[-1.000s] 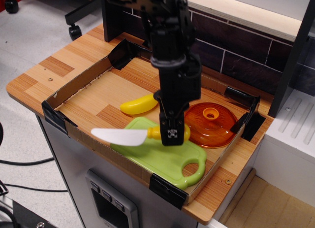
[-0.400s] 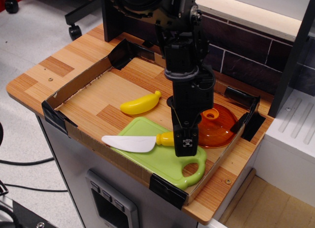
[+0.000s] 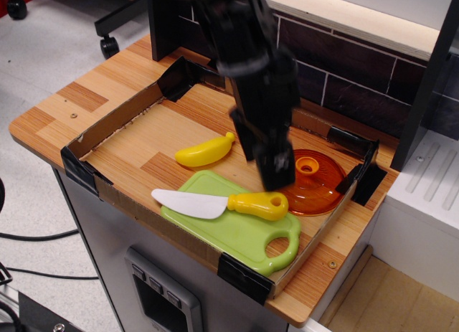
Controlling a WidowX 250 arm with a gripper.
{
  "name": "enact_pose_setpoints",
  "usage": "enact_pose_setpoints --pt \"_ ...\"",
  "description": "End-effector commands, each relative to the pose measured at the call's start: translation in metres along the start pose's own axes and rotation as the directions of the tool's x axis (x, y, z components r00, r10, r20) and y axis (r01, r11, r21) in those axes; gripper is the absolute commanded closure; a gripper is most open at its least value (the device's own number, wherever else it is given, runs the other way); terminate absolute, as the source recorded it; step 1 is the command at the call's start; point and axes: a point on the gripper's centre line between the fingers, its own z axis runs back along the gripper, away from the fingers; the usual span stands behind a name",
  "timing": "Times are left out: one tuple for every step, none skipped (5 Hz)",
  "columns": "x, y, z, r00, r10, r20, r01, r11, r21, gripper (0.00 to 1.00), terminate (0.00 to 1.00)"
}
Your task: Put knife on cutting board
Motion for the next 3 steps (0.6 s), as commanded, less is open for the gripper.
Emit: enact_pose_setpoints --pt "0.019 0.032 0.084 0.907 0.319 0.275 -0.379 0.902 0.206 0.00 0.00" --pt "0.020 0.048 0.091 0.817 0.522 0.245 -0.574 0.775 0.265 0.00 0.00" --pt "0.020 0.048 0.091 0.817 0.522 0.245 -0.574 0.775 0.265 0.00 1.00"
